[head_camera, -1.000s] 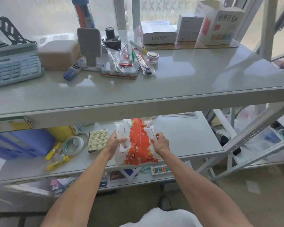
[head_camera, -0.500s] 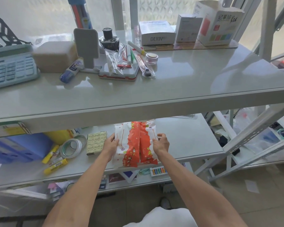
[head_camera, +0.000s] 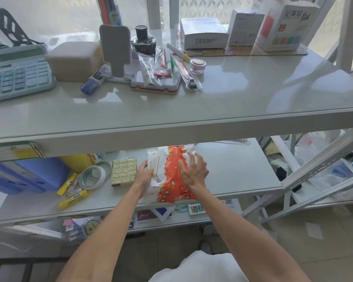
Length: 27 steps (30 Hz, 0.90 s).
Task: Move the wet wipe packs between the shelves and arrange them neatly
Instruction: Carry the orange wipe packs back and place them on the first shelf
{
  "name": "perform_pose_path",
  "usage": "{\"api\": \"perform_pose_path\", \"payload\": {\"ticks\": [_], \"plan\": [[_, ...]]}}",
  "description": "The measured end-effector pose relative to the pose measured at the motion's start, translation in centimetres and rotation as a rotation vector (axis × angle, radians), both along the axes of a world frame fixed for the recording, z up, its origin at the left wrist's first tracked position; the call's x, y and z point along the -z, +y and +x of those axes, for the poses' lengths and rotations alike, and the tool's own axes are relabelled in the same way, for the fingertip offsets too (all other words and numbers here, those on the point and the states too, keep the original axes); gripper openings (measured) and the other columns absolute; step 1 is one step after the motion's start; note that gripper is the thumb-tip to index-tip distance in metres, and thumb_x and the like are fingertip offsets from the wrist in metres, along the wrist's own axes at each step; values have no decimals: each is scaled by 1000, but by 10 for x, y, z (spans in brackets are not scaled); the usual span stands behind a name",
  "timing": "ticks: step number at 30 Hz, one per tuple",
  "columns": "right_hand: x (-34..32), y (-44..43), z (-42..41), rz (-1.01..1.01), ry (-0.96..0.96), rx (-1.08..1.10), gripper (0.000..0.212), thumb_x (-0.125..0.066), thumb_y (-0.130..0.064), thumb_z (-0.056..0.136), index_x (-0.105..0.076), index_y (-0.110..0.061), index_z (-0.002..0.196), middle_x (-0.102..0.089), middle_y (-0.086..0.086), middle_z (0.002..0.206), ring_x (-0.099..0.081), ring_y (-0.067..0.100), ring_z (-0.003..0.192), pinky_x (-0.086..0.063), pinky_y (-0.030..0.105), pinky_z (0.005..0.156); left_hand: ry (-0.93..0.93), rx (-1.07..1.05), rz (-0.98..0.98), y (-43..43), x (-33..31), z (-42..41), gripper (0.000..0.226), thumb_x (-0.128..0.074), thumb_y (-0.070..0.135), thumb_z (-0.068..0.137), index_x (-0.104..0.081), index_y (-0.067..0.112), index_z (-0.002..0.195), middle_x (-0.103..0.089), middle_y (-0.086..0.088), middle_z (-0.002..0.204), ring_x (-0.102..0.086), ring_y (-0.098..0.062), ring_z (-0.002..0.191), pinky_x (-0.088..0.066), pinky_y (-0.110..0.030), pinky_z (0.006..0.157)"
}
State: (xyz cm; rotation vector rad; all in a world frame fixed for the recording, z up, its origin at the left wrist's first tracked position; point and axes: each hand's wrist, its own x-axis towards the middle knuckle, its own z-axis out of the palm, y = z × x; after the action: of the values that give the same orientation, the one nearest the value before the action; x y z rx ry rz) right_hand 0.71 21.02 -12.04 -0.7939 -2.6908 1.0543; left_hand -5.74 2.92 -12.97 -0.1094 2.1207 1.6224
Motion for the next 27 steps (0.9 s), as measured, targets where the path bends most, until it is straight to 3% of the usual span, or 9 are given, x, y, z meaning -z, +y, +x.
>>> {"api": "perform_pose_path", "payload": {"ticks": [2, 4, 7, 9, 12, 15, 18, 22, 27], "plan": [[-3, -9, -3, 94, -22, -133, 57, -44, -59, 100, -52, -24, 144, -31, 7, 162, -20, 28, 153, -18, 61, 120, 8, -6, 13, -2, 11, -2, 57, -51, 46, 102, -42, 26, 154, -53, 3, 153, -50, -21, 142, -43, -42, 115], [-5, -15, -7, 123, -112, -202, 60, -40, -58, 102, -44, -26, 152, -23, 6, 166, -11, 30, 155, -13, 63, 120, -41, -21, 44, 0, 4, 2, 75, -49, 61, 100, -27, 27, 163, -37, 6, 164, -33, -20, 153, -25, -48, 126], [-9, -23, -15, 106, -205, -269, 61, -35, -57, 104, -32, -31, 158, -17, 5, 169, -6, 34, 156, -10, 64, 119, -73, -4, 111, 8, -8, 8, 67, -54, 46, 105, -26, 24, 162, -43, 12, 140, -40, -14, 137, -35, -42, 115], [-9, -27, -16, 83, -208, -295, 59, -31, -57, 105, -31, -33, 159, -18, 4, 169, -9, 33, 156, -11, 64, 120, -77, -13, 160, 8, -9, 7, 51, -61, 36, 104, -43, 25, 150, -61, 5, 133, -59, -23, 127, -52, -35, 89], [-4, -13, -6, 51, -108, -100, 54, -42, -47, 103, -39, -26, 153, -31, 9, 162, -27, 29, 150, -23, 57, 118, -79, 8, 162, 2, 1, 0, 41, -62, 34, 103, -53, 22, 140, -73, -13, 112, -71, -25, 90, -52, -28, 59], [10, 12, 7, -77, -227, 59, 71, -55, -49, 100, -31, -12, 155, -40, 13, 157, -40, 32, 144, -36, 52, 113, -103, 43, 141, -2, 3, -4, 39, -63, 40, 101, -56, 25, 137, -73, -15, 115, -71, -31, 93, -51, -31, 61], [26, 20, 7, -329, -265, 43, 69, -59, -50, 99, -37, -10, 151, -57, 17, 144, -56, 36, 132, -49, 50, 108, -119, 16, 167, -2, -2, -3, 37, -63, 38, 101, -57, 25, 135, -73, -16, 120, -70, -25, 93, -48, -29, 60], [39, 17, 1, -333, -250, 40, 64, -61, -53, 96, -44, -16, 146, -64, 12, 136, -63, 34, 125, -54, 53, 103, -115, -8, 188, 5, -13, 7, 33, -57, 32, 106, -54, 24, 138, -73, -8, 114, -71, -17, 86, -50, -22, 55], [26, 11, 2, -341, -245, 17, 57, -59, -47, 100, -40, -16, 143, -63, 14, 134, -63, 34, 122, -55, 51, 101, -110, -40, 168, 10, -11, 9, 36, -54, 31, 107, -50, 24, 142, -74, -7, 123, -70, -27, 114, -50, -33, 74]]}}
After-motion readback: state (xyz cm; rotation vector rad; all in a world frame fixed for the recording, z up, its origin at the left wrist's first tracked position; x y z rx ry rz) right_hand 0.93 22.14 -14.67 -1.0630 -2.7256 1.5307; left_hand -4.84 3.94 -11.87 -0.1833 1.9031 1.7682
